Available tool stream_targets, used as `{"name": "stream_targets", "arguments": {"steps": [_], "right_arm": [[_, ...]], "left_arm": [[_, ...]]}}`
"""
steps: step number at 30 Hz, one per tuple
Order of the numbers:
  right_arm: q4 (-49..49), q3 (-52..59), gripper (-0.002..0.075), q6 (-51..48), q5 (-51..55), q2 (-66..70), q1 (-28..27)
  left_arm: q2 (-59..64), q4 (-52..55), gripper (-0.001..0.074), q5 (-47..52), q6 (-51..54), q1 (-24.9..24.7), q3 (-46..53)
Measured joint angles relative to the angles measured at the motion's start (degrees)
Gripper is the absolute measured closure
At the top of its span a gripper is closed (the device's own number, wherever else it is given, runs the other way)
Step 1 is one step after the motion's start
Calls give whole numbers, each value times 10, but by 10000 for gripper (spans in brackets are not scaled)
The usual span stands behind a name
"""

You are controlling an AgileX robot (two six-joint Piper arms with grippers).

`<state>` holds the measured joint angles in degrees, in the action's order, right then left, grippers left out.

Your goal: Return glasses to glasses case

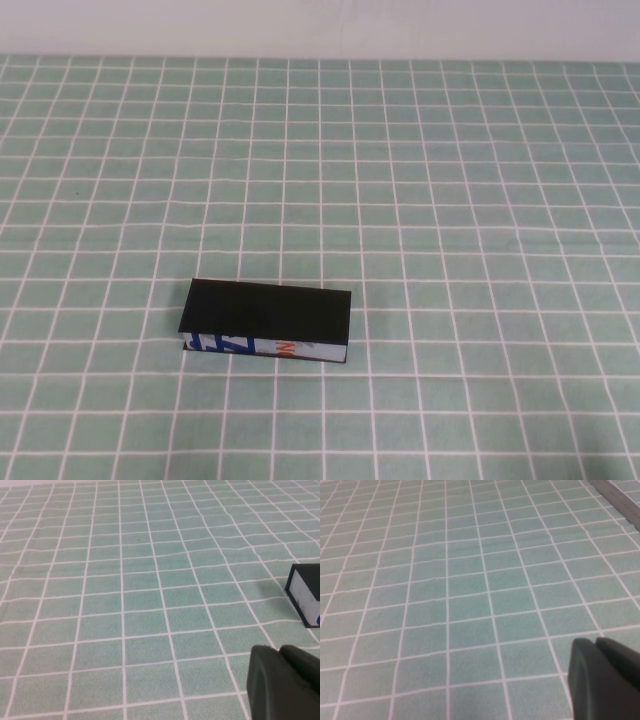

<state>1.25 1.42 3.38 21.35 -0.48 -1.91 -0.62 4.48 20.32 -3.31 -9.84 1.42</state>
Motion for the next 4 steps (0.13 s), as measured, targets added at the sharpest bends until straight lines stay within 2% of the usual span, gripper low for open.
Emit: {"name": "stream_targets", "arguments": {"steps": [4], "right_arm": [[0,0,739,0,0,0,0]], "left_arm": [[0,0,737,0,0,0,0]]}}
